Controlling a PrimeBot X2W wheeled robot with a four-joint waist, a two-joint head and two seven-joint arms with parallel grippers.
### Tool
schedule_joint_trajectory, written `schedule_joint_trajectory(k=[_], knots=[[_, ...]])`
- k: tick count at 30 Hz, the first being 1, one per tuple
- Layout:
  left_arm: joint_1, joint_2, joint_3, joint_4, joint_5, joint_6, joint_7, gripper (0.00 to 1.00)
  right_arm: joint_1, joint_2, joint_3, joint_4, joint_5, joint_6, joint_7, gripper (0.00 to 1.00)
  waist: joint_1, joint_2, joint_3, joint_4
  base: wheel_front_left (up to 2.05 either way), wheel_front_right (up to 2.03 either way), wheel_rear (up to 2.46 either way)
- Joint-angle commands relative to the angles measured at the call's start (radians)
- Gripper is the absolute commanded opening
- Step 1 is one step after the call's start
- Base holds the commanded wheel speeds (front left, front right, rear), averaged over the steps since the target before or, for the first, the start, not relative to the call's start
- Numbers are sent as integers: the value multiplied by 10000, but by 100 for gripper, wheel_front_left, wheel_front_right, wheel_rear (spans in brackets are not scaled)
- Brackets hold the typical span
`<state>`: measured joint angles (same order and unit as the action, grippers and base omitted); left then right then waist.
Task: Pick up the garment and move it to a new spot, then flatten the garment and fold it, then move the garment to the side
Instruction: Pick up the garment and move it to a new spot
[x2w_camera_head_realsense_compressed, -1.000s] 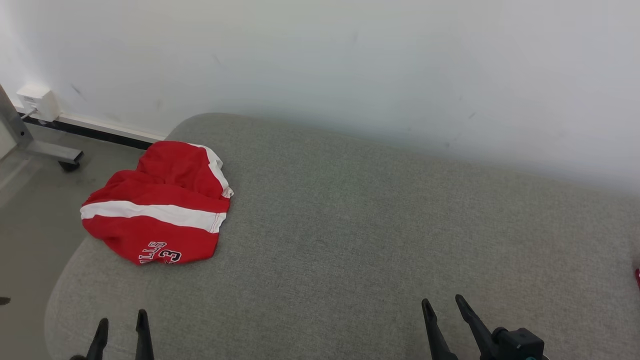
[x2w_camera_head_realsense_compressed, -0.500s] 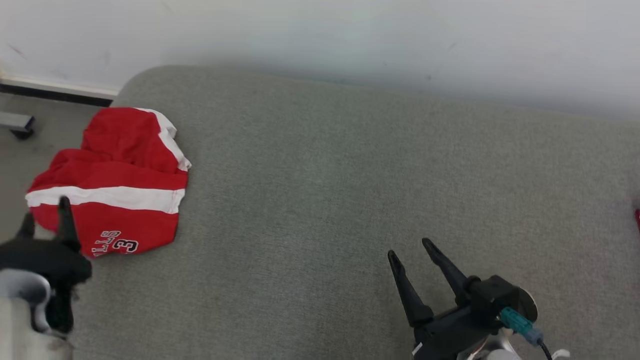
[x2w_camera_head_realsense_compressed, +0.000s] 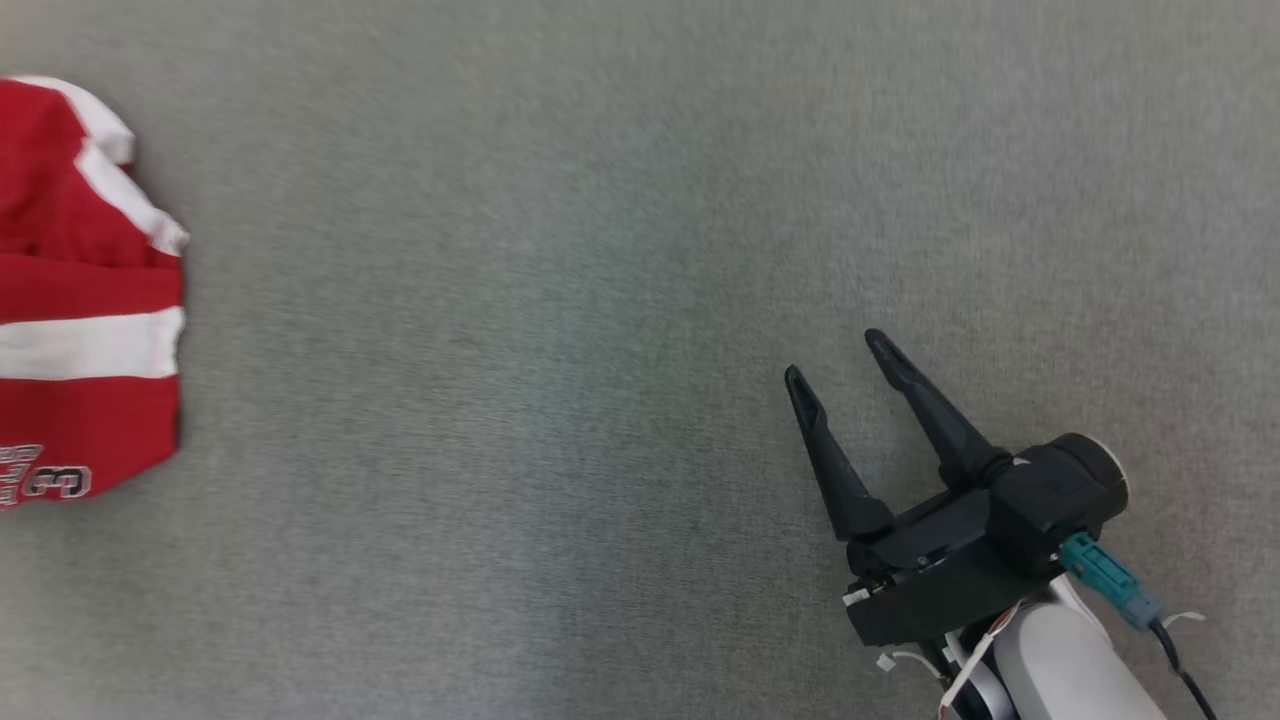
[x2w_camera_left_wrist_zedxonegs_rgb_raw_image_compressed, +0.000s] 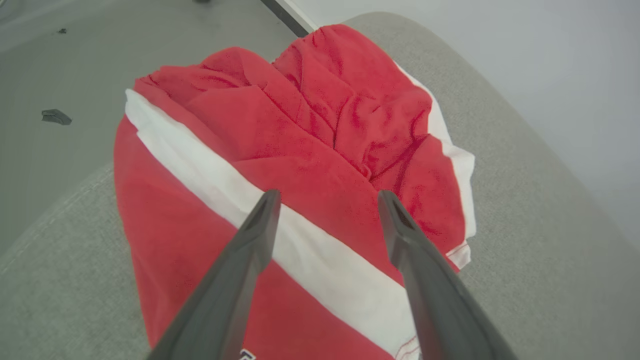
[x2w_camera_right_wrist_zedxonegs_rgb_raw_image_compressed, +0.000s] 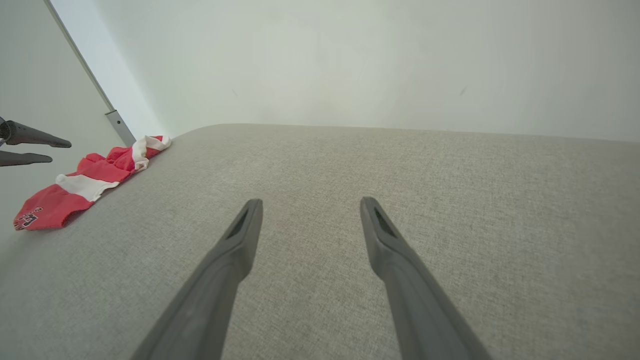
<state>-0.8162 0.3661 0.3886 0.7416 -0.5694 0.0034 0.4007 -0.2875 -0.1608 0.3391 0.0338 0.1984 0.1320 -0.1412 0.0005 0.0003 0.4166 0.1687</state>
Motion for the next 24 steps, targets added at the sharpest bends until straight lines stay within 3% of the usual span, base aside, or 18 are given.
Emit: schedule_joint_trajectory(k=[1,5,9,10,11,12,17,24], knots=[[-180,141,75,85,-145,143,308,100,-131,-68,-41,-149,-86,-27,36,100,-5,-3,1574,-930,0,0,0],[-443,402,221,239,-278,682,1101,100,-138,-135,-173,-429,-159,-27,62,100,-5,-3,1970,-1083,0,0,0],[-271,278,278,648,-430,904,1503,100,36,-111,-298,-436,-161,-27,36,100,-5,-3,2021,-1116,0,0,0],[-183,238,236,790,-433,915,1638,80,65,-105,-325,-413,-168,-27,40,100,-5,-3,2011,-1114,0,0,0],[-110,172,192,902,-474,834,1733,21,95,-98,-345,-392,-179,-27,38,100,-5,-3,1989,-1104,0,0,0],[-72,108,183,991,-551,743,1810,0,105,-93,-353,-363,-183,-27,57,100,-5,-3,1961,-1090,0,0,0],[99,5,144,1231,-700,293,1591,0,100,-43,-359,-221,-153,-27,-22,100,-5,-3,1661,-981,0,0,0],[84,855,194,1180,-698,-583,847,0,170,216,-75,350,175,-27,-387,100,-5,-3,404,-909,0,0,0]])
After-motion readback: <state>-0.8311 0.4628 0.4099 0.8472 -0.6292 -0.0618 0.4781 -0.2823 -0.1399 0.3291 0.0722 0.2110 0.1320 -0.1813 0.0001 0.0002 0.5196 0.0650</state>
